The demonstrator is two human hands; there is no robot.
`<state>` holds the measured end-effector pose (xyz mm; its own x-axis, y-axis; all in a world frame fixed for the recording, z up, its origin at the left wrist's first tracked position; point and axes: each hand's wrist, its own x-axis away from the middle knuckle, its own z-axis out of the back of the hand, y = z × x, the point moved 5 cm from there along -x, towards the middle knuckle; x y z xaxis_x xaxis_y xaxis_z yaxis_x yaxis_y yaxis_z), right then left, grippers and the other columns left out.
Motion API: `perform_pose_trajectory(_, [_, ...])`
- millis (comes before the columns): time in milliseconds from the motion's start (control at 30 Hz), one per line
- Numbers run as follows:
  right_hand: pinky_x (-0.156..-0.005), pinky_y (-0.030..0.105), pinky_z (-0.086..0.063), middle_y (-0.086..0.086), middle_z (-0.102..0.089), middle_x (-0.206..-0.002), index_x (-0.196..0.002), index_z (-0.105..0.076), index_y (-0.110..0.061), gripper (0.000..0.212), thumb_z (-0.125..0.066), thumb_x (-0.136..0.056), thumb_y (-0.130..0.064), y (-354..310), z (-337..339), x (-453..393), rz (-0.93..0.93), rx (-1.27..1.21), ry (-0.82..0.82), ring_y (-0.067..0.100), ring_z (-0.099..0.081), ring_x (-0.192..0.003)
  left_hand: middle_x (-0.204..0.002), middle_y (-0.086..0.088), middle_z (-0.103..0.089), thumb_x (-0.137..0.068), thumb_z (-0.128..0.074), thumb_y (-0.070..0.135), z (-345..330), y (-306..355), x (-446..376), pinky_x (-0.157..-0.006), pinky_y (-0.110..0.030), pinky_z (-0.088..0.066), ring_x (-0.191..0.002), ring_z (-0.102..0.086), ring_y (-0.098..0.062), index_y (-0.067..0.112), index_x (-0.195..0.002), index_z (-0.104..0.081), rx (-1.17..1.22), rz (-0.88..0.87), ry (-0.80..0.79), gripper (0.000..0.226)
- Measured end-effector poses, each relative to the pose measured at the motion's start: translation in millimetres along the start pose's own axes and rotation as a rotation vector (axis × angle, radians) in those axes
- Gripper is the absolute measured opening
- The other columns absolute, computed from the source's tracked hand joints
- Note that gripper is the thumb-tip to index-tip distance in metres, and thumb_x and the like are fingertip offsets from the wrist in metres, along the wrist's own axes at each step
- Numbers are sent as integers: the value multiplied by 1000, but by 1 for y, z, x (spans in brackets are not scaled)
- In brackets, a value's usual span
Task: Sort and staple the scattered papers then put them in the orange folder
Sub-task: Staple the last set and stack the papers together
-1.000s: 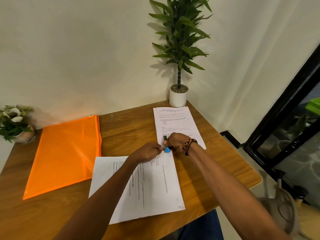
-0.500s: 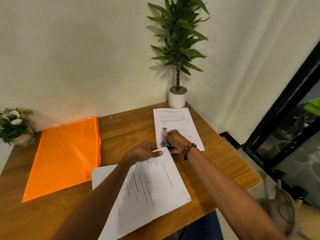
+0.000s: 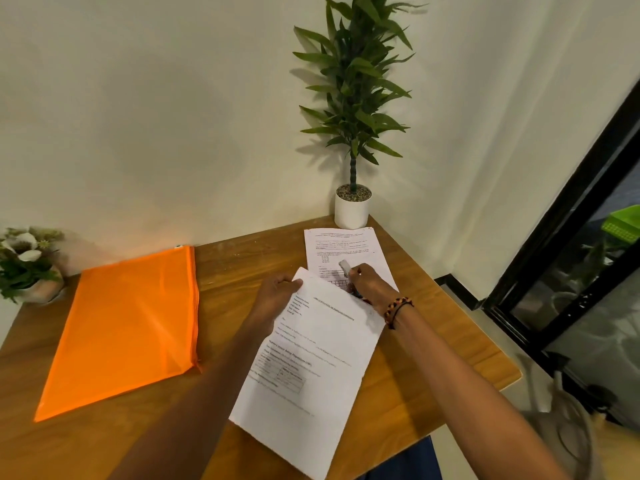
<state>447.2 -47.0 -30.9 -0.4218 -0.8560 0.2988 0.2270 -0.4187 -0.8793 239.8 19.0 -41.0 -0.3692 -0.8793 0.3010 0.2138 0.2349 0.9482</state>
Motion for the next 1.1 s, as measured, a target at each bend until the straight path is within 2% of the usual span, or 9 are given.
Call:
perform_pose_trajectory(133, [-60,30,-44,-1,-57,-90,-91,-46,-24,19,-35,-105,-17,10,36,-11,29,49,272,16,-53,-77,-98,-3,-77,-99,-63,28,4,-7,-7,-65,-37,-63,-80,-77,-20,20,-110,-66,83,32,123,14])
perform_pose_trajectory(200, [-70,43,-60,6,-63,-104,-96,-47,-25,14,-36,-105,-23,21,39,-15,-42,-33,237,23,-62,-88,-103,-4,-75,-100,-61,28,7,-9,-12,-78,-45,-63,-87,-76,-25,21,-112,-64,135,36,155,14])
perform_pose_trajectory(300, [-78,55,-61,8,-60,-112,-114,-41,-23,9,-39,-106,-26,35,36,-17,-106,-126,214,29,-63,-99,-107,-3,-72,-101,-59,30,4,-9,-24,-86,-53,-60,-94,-73,-27,25,-112,-60,143,43,173,12])
perform_pose_trajectory(367, [-79,46,-58,8,-60,-109,-118,-40,-20,13,-39,-107,-25,34,35,-15,-41,-107,278,22,-60,-94,-106,-3,-72,-101,-59,30,-2,-8,-31,-86,-55,-60,-94,-73,-28,28,-104,-57,182,64,179,3])
perform_pose_trajectory(500, [-56,25,-35,-3,-50,-84,-118,-41,-14,13,-36,-108,-19,34,38,-16,25,-64,385,10,-46,-69,-104,-8,-72,-103,-54,28,-15,0,-51,-89,-54,-58,-92,-72,-29,24,-97,-57,179,76,220,9])
perform_pose_trajectory(667, [-55,24,-33,-6,-49,-81,-111,-44,-12,6,-43,-106,-13,34,47,-21,100,-12,457,8,-47,-69,-103,-7,-70,-105,-50,26,-22,15,-77,-89,-49,-59,-92,-70,-28,22,-102,-58,154,90,264,9])
perform_pose_trajectory(867, [-59,27,-38,-2,-50,-83,-114,-44,-7,17,-53,-103,-17,35,51,-27,129,-17,410,13,-50,-73,-102,-9,-68,-105,-49,20,-29,26,-95,-70,-36,-58,-83,-67,-23,12,-124,-57,209,99,276,22])
perform_pose_trajectory(1000, [-63,30,-42,-1,-55,-93,-113,-42,-13,14,-51,-103,-13,24,60,-45,97,-6,469,17,-54,-81,-114,-12,-72,-102,-58,22,-43,31,-108,-87,-49,-60,-96,-72,-31,11,-132,-56,208,90,113,32])
perform_pose_trajectory(1100, [-55,25,-33,-4,-49,-85,-111,-38,-11,13,-48,-103,-11,17,65,-63,92,17,497,20,-51,-83,-120,-7,-72,-102,-59,30,-53,31,-109,-82,-42,-61,-103,-72,-27,14,-134,-59,54,31,3,36])
